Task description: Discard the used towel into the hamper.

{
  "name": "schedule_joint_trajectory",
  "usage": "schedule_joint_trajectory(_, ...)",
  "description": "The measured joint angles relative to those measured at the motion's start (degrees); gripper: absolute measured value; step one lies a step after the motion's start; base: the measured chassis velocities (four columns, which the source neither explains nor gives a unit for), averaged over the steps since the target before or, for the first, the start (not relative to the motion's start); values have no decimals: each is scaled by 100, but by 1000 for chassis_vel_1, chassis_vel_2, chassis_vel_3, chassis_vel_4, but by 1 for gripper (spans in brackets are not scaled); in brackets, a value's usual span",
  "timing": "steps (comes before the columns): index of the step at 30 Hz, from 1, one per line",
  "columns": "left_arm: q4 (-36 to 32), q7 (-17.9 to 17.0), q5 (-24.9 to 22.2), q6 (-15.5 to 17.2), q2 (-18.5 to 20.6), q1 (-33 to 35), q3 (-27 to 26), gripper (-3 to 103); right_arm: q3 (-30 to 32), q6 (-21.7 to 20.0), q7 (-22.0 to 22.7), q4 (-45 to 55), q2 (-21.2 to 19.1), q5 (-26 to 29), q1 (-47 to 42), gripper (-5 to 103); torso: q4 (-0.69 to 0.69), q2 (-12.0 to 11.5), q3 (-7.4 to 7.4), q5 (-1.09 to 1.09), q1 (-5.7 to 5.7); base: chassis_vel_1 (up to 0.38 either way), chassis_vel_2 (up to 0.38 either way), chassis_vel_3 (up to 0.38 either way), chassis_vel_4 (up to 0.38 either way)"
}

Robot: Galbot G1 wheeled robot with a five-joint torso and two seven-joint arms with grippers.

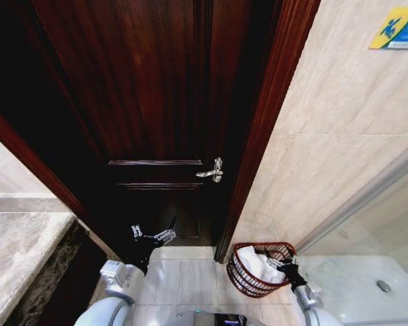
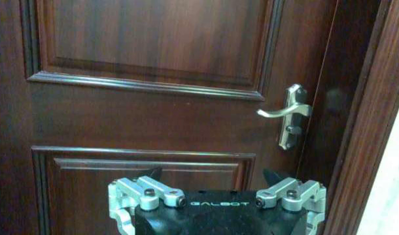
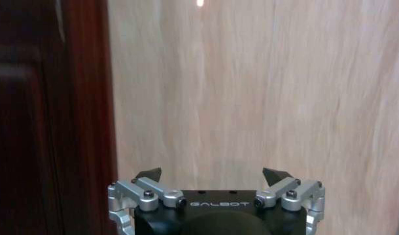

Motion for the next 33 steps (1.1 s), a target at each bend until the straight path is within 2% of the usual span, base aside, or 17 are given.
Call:
schedule_joint_trajectory(3,0,0,0,0,1,0,0,100,9,220,23,1081,194,177,-532,100,-1,0,0,-1,0,0,0,0,0)
schedule_joint_trajectory(4,0,0,0,0,1,0,0,100,9,220,23,1081,194,177,-532,100,-1,0,0,-1,0,0,0,0,0)
schedule_joint_trajectory(7,0,0,0,0,0,0,0,100,-18,410,190,1987,387,161,-870,100,-1,0,0,0,0,0,0,0,0)
schedule_joint_trajectory(9,0,0,0,0,0,0,0,100,-36,485,266,2232,443,101,-923,100,-1,0,0,0,0,0,0,0,0)
schedule_joint_trajectory(12,0,0,0,0,0,0,0,100,-79,846,433,2897,669,-126,-1041,100,0,0,0,0,0,0,0,0,0)
schedule_joint_trajectory(16,0,0,0,0,1,0,0,100,-144,927,521,3449,785,-208,-1179,100,-1,0,0,0,0,0,0,0,0)
schedule_joint_trajectory(24,0,0,0,0,0,0,0,100,-226,904,509,4002,785,-233,-1221,100,0,0,1,1,1,0,0,0,0)
schedule_joint_trajectory(33,0,0,0,0,0,0,0,100,-235,861,482,4065,787,-133,-1128,100,-1,0,1,1,1,79,-74,-89,68)
